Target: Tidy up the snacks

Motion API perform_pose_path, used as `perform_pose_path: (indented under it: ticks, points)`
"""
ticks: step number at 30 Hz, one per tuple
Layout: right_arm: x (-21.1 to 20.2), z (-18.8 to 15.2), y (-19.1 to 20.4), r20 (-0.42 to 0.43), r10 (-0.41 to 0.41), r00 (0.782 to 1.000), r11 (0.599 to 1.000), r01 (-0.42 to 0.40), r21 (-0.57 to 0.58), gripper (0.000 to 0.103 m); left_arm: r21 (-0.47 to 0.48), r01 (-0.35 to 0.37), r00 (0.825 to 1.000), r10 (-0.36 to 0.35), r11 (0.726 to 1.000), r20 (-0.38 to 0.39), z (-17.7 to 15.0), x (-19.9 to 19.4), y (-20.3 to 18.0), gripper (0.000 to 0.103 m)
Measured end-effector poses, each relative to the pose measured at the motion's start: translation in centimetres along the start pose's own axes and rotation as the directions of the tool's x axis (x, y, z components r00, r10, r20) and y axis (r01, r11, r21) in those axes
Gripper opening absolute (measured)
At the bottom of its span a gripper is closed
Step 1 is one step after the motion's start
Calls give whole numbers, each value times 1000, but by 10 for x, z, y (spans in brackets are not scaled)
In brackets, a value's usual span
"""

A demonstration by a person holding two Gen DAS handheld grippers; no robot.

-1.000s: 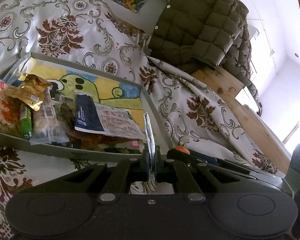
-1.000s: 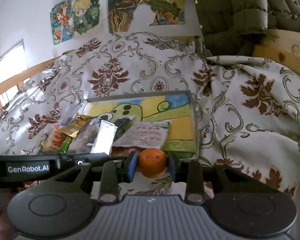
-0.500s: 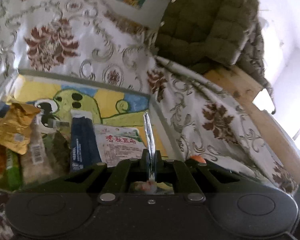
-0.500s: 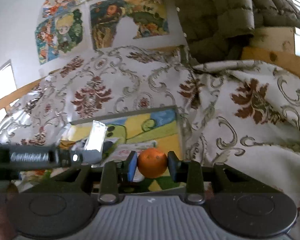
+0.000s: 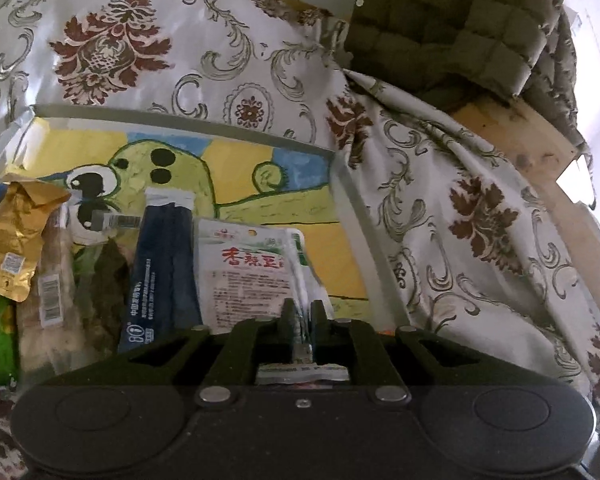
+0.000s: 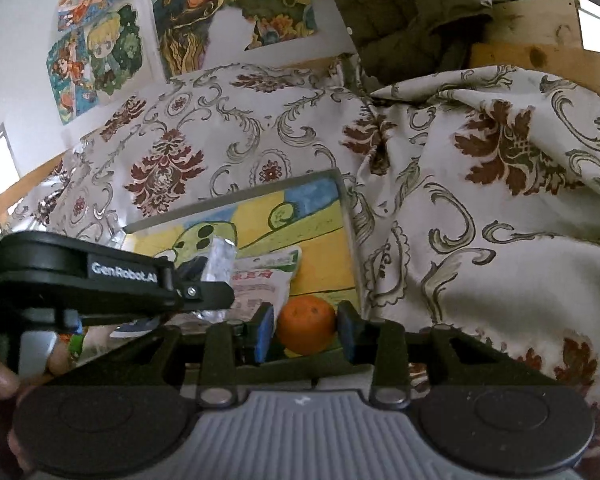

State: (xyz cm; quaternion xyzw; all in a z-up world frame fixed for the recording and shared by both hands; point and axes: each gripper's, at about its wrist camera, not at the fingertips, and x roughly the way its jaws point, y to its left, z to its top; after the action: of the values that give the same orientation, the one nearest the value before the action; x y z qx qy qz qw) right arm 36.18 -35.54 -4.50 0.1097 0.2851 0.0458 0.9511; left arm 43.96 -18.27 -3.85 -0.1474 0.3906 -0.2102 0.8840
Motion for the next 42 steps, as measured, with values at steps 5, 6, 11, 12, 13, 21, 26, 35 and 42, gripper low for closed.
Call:
perform_pose_path:
  ticks: [5, 6, 11, 12, 13, 21, 26, 35, 42]
  points:
    - [-6, 2, -1, 12, 3, 1000, 1000, -3, 5, 61, -10, -8, 1000, 8, 1000, 7, 1, -9, 1, 46]
    - [-9, 4, -1, 18, -1, 1000, 1000, 1, 4, 64, -19, -11, 1000, 12, 1000, 18, 1, -13, 1, 55]
    - [-29, 10, -4, 65, -11, 998, 1000, 9, 26, 81, -54, -8, 997, 13, 999, 81, 7, -43, -4, 74]
    - [-33, 11, -4, 70, -8, 998, 999, 6, 31, 82, -53, -15, 995, 20, 998, 100, 8, -50, -6, 78]
    - [-38, 12, -4, 78, -7, 997, 999, 4, 35, 84, -49, -19, 992, 25, 999, 120, 9, -58, -8, 82]
    - [-99, 19, 3, 220, -6, 975, 998, -6, 55, 103, 31, -81, 966, 71, 996, 247, 11, -129, -31, 102]
    - [-139, 22, 12, 317, -13, 948, 999, 1, 36, 103, 42, -129, 935, 107, 991, 337, -1, -179, -35, 102]
    - [-195, -5, 23, 349, 15, 937, 996, -46, 80, 103, 55, -263, 881, 217, 963, 420, -53, -250, -38, 102]
    - [-222, -42, 40, 289, 41, 956, 997, -57, 48, 103, 26, -298, 873, 262, 954, 412, -109, -285, -25, 102]
